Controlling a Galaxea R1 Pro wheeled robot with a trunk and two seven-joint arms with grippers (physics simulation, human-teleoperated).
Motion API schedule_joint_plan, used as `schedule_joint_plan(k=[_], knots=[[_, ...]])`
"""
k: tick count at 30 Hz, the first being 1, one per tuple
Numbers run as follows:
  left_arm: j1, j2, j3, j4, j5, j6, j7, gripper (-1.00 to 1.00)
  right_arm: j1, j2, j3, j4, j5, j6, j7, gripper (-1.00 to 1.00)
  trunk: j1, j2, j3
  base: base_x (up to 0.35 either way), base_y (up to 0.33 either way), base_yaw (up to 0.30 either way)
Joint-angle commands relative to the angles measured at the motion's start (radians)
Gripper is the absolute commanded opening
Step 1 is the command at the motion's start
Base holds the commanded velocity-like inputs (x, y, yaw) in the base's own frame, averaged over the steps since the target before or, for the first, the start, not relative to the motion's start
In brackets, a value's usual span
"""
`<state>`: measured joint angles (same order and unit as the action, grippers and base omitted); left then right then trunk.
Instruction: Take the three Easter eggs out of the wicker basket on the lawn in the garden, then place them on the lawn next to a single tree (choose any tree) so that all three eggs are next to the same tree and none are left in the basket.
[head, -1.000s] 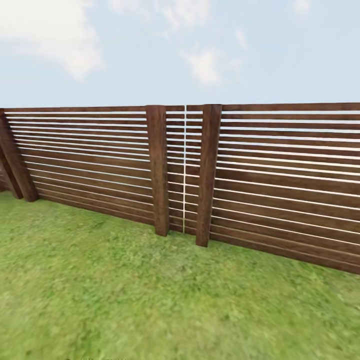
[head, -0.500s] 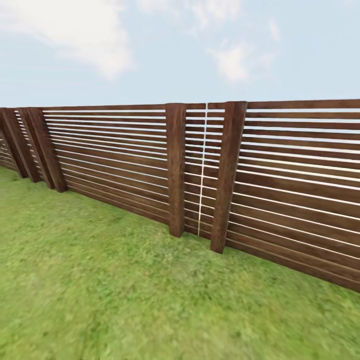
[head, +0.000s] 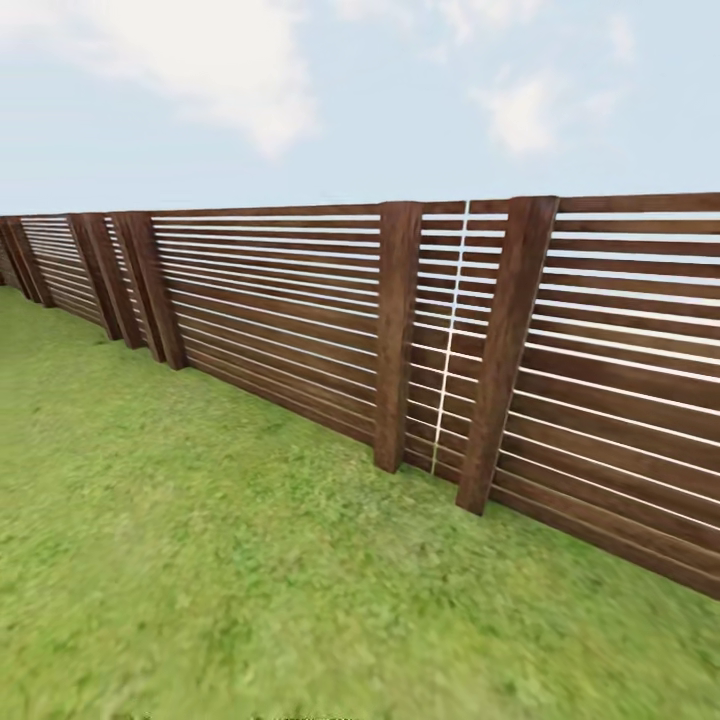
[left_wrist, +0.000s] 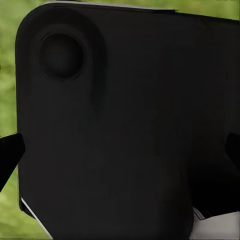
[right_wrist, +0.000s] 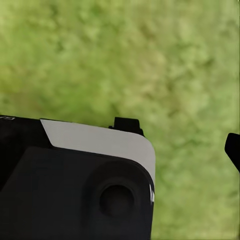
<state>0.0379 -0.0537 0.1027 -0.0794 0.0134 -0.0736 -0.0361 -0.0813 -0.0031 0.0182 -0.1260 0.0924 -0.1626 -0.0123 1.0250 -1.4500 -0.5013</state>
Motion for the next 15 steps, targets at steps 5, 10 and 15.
schedule_joint_plan(k=[5, 10, 15], knots=[[0.0, 0.0, 0.0, 0.0, 0.0, 0.0, -0.001, 1.0, 0.0, 0.0, 0.0, 0.0, 0.0, 0.0, 0.0, 1.0, 0.0, 0.0, -0.005, 0.0, 0.0, 0.264], [0.0, 0.0, 0.0, 0.0, -0.001, 0.0, -0.001, 1.0, 0.0, 0.001, 0.001, -0.001, 0.0, 0.002, 0.003, 1.0, 0.0, 0.0, -0.005, 0.0, -0.001, 0.088], [0.0, 0.0, 0.0, 0.0, -0.001, 0.0, -0.001, 1.0, 0.0, 0.003, 0.0, 0.0, 0.0, 0.003, -0.001, 1.0, 0.0, 0.0, -0.004, 0.012, -0.071, 0.171]])
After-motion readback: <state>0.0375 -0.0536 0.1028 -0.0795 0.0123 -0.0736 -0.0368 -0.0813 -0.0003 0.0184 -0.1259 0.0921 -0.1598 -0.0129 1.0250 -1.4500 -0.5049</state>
